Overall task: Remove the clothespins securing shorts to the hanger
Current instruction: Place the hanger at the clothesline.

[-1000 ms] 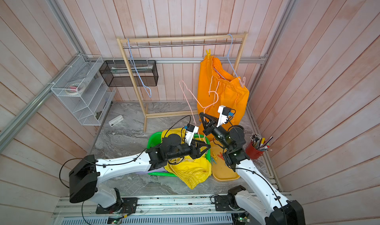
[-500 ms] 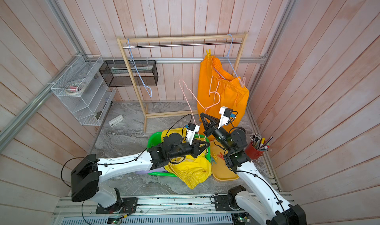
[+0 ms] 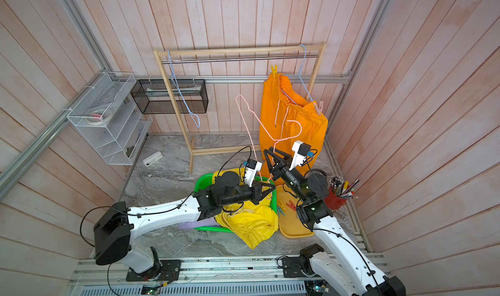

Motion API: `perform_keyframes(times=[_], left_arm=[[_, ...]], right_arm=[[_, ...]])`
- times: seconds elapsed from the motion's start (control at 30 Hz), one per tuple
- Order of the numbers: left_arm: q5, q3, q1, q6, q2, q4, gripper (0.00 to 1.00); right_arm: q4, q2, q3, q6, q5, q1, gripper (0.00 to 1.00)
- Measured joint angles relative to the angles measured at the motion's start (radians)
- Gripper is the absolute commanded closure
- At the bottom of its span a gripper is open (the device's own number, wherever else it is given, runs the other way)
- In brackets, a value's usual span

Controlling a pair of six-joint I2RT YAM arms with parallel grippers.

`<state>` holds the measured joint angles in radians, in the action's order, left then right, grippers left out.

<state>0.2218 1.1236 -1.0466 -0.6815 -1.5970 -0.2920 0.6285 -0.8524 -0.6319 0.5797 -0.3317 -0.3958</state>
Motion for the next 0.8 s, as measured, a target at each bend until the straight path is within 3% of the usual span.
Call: perform_keyframes(times=[0.3, 0.7, 0.8], left_arm=[[0.115, -0.016, 0.117, 0.0, 0.081, 0.0, 1.0], [0.432, -0.016, 0.353, -0.102, 0.139, -0.157, 1.0], [0.539, 0.001, 0.386, -0.194, 0.102, -0.269, 1.0]], right_arm=[[-0.098, 0.148, 0.024, -0.049, 0.026, 0.0, 0.35], [-0.286, 0.335, 0.062, -0.121, 0.108, 0.0, 0.31], [-0.326, 0.345, 0.061, -0.136, 0.114, 0.0, 0.31]])
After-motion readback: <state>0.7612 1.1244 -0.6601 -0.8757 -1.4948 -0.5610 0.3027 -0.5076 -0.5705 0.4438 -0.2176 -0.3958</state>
